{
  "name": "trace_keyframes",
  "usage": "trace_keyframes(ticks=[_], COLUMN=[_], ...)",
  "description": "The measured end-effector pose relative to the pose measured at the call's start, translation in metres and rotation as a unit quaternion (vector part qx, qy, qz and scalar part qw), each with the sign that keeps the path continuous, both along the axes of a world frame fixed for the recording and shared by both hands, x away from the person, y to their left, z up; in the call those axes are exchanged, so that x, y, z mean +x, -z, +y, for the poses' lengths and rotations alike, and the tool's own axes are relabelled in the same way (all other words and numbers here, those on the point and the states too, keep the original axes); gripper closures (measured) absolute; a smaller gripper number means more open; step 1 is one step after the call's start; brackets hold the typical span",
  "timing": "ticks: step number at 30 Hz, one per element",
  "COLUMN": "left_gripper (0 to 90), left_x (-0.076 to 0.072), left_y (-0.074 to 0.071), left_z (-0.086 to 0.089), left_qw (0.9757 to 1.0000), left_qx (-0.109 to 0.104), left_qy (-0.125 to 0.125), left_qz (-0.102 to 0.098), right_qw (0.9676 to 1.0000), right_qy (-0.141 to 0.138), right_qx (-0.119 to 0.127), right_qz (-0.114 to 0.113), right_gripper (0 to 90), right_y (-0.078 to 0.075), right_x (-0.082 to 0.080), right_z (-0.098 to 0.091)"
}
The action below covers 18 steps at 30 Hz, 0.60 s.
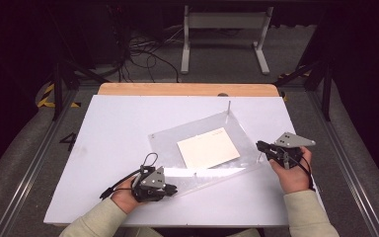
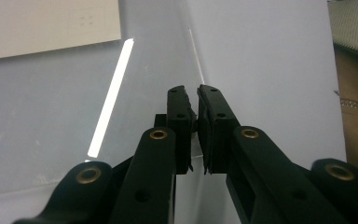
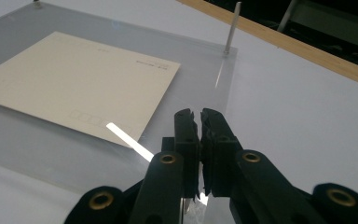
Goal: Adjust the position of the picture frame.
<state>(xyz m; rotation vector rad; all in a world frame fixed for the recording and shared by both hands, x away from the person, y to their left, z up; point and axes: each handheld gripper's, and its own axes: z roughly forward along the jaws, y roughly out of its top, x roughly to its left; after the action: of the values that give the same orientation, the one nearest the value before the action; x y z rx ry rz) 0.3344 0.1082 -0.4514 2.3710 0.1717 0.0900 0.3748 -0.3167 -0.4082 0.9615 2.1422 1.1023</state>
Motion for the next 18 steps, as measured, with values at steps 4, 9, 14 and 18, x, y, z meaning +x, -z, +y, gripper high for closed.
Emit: trace_keyframes(ticks=[4, 9, 14, 18], left_gripper=[83.7, 83.7, 83.8, 83.8], left_x=[-0.001, -0.002, -0.002, -0.004], left_y=[0.001, 0.001, 0.001, 0.002], left_z=[-0.003, -0.005, -0.006, -0.011], left_qw=[1.0000, 1.0000, 1.0000, 0.9999], left_qx=[0.002, 0.002, 0.001, -0.003], left_qy=[0.004, 0.004, 0.002, 0.006], left_qz=[-0.001, -0.001, 0.006, 0.009], right_qw=[0.9998, 0.9985, 0.9983, 0.9955], right_qy=[0.004, 0.010, 0.018, 0.049], right_qx=[0.017, 0.053, 0.056, 0.079], right_qz=[0.001, 0.002, -0.007, -0.021], right_gripper=[84.7, 84.7, 81.0, 70.7], right_y=[0.005, 0.018, 0.020, 0.018], right_x=[0.017, 0.030, 0.026, 0.009], right_z=[0.003, 0.000, -0.001, -0.011])
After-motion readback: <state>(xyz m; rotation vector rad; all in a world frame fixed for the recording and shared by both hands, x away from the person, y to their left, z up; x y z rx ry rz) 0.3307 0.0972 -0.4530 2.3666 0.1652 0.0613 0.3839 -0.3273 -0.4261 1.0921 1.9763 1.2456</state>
